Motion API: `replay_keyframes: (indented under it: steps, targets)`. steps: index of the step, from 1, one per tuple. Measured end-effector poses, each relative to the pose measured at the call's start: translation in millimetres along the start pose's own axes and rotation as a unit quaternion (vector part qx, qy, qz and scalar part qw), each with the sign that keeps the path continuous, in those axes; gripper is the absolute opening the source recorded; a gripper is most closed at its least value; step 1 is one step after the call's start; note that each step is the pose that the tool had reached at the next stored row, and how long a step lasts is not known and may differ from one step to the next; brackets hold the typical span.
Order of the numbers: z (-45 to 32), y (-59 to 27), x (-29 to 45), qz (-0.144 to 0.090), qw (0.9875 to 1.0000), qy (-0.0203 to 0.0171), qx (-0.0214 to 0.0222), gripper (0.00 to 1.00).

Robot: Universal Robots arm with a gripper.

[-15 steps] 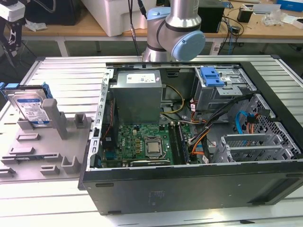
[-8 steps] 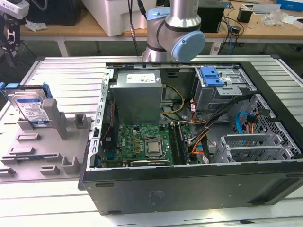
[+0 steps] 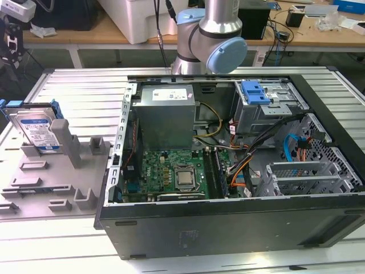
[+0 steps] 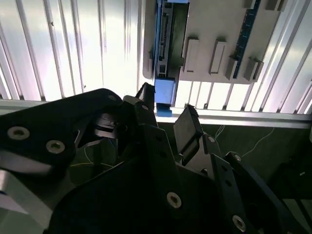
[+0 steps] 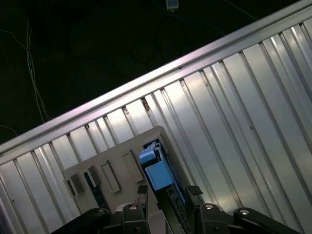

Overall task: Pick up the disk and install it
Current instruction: 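Pick up the disk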

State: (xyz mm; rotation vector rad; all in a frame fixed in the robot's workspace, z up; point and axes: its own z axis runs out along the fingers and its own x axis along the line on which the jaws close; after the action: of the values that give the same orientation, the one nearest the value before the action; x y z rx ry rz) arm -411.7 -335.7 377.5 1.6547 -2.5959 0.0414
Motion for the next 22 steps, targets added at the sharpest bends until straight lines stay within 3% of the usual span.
replay_keyframes:
  steps: [2, 3, 5, 8, 10, 11, 12, 14, 19, 21, 22]
  targets:
    - [-0.1, -0.1, 0.0, -0.024, 0.9997, 0.0003, 0.0024, 0.44]
    - [0.0, -0.1, 0.0, -0.044, 0.999, 0.0004, 0.004, 0.44]
    - [-0.1, -0.1, 0.0, -0.064, 0.998, 0.0006, 0.0054, 0.44]
    - [-0.1, -0.1, 0.0, -0.095, 0.9954, 0.0008, 0.0077, 0.44]
    - [-0.1, -0.1, 0.0, -0.115, 0.9933, 0.0009, 0.0092, 0.44]
    - [-0.1, -0.1, 0.0, -0.13, 0.9915, 0.0011, 0.0103, 0.44]
    - [-0.1, -0.1, 0.0, -0.152, 0.9882, 0.0013, 0.012, 0.44]
    - [0.0, 0.3, 0.1, -0.17, 0.9854, 0.0017, 0.0133, 0.44]
    - [0.0, 1.7, 0.9, -0.171, 0.9852, 0.0018, 0.0133, 0.44]
    - [0.1, 2.8, 1.5, -0.176, 0.9843, 0.0019, 0.0136, 0.44]
    - [0.1, 2.9, 1.5, -0.184, 0.9829, 0.0019, 0.0141, 0.44]
